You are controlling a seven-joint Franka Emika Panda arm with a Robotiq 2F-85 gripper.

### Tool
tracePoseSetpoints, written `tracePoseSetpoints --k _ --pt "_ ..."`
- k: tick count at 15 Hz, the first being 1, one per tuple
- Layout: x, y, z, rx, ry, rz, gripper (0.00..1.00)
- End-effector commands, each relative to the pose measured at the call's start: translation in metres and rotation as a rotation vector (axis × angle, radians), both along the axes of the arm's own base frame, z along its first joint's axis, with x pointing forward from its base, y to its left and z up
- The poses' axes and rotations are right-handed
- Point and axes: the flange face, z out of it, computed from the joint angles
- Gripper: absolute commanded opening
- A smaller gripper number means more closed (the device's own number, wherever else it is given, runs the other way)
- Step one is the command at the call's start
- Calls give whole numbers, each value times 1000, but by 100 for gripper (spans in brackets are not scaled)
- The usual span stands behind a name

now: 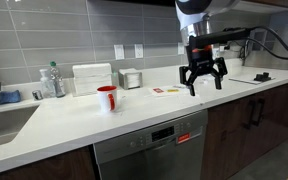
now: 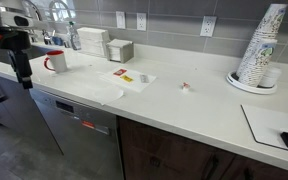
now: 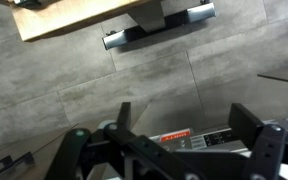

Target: Put the paper inside the mug

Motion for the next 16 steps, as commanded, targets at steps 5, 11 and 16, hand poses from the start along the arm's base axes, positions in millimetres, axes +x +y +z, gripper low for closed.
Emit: tracePoseSetpoints --k 5,11,16 --pt "58 -48 -28 -47 -76 8 100" --pt "69 -102 -51 -44 -102 27 100" --pt "66 -100 -48 -34 -95 6 100"
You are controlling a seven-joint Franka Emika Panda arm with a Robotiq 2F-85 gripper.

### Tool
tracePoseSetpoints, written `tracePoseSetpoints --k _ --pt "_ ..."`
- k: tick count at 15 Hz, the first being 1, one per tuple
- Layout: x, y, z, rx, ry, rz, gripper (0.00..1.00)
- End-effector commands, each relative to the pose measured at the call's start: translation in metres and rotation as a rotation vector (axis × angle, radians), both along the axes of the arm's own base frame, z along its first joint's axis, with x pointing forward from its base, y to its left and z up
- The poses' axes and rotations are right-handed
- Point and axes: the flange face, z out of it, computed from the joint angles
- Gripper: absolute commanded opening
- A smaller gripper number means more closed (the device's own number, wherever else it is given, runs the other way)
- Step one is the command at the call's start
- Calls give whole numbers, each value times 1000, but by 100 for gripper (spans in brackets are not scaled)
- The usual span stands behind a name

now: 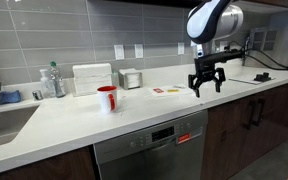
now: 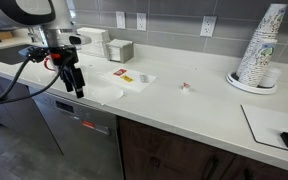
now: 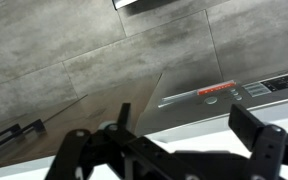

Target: Put the paper inside the mug

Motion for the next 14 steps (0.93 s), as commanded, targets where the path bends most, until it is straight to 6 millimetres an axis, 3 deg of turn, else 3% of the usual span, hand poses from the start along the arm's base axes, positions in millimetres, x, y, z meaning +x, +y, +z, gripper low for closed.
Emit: tracePoseSetpoints --k 1,4,8,14 --pt "0 0 1 0 0 1 100" --pt "1 0 1 0 -1 1 100" --pt "7 -16 -2 -15 -59 83 100" --pt "19 -55 -21 35 -76 232 100"
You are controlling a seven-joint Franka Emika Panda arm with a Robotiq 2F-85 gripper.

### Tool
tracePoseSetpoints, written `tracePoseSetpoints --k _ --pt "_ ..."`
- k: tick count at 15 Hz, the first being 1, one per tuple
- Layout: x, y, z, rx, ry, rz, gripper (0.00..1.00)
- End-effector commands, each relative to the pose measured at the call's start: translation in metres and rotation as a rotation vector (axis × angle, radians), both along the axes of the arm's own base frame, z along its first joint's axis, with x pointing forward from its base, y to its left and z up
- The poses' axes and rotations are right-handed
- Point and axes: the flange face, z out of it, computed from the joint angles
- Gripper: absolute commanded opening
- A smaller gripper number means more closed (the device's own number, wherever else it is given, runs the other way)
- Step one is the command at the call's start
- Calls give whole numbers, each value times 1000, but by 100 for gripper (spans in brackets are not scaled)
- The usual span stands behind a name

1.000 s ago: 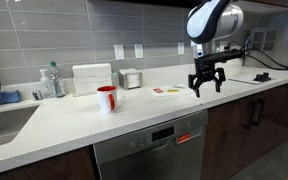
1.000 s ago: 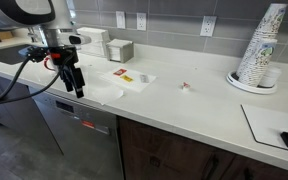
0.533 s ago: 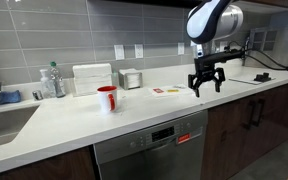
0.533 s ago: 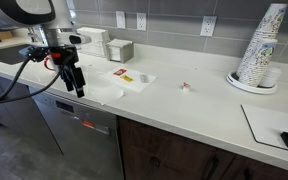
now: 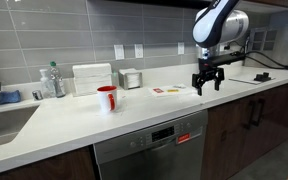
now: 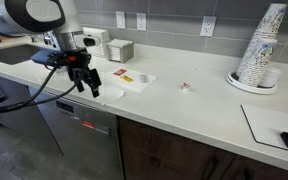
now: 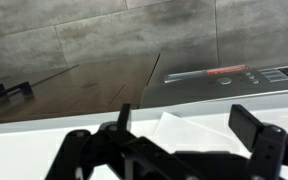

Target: Put the paper inside the mug

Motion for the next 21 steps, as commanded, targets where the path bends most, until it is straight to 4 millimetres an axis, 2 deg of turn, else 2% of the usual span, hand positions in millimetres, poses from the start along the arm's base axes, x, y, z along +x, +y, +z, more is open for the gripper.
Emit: tracePoseSetpoints --k 1,7,14,21 --pt "7 -23 -19 22 5 90 100" --pt "20 -34 -38 76 19 183 100" --pt "50 -29 -48 104 17 235 100" --pt "62 -16 -63 113 15 292 100"
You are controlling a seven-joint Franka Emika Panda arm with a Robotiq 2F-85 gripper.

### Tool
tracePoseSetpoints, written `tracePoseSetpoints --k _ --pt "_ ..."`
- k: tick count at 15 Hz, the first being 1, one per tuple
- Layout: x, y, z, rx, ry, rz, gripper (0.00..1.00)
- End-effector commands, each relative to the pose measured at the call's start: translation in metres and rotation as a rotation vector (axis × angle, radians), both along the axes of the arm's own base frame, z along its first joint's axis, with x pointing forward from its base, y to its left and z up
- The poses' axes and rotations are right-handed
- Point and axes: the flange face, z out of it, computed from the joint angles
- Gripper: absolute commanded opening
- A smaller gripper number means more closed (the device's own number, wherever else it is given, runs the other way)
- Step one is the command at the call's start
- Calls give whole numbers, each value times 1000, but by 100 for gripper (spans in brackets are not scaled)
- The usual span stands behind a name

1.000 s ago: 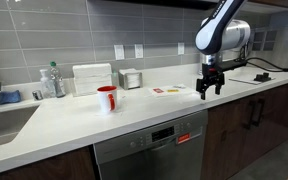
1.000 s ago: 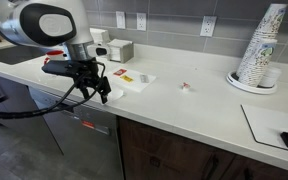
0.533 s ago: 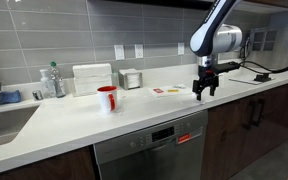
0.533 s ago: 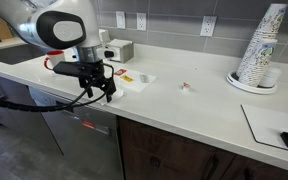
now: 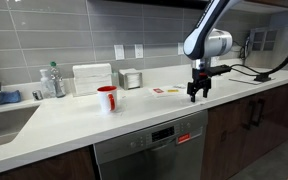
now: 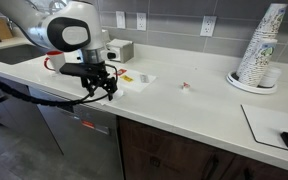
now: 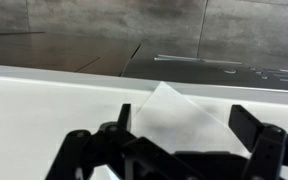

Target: Put the paper inside the mug

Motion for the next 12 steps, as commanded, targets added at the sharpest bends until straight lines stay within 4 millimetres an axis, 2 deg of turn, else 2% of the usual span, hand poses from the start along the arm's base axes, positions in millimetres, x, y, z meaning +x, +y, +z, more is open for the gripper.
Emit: tracePoseSetpoints --k 1,8,9,12 --pt "7 1 -14 12 -12 26 100" --pt "10 -2 -24 14 -26 35 100" --pt "10 -2 -24 14 -26 34 78" --pt "11 1 -22 21 -27 37 59"
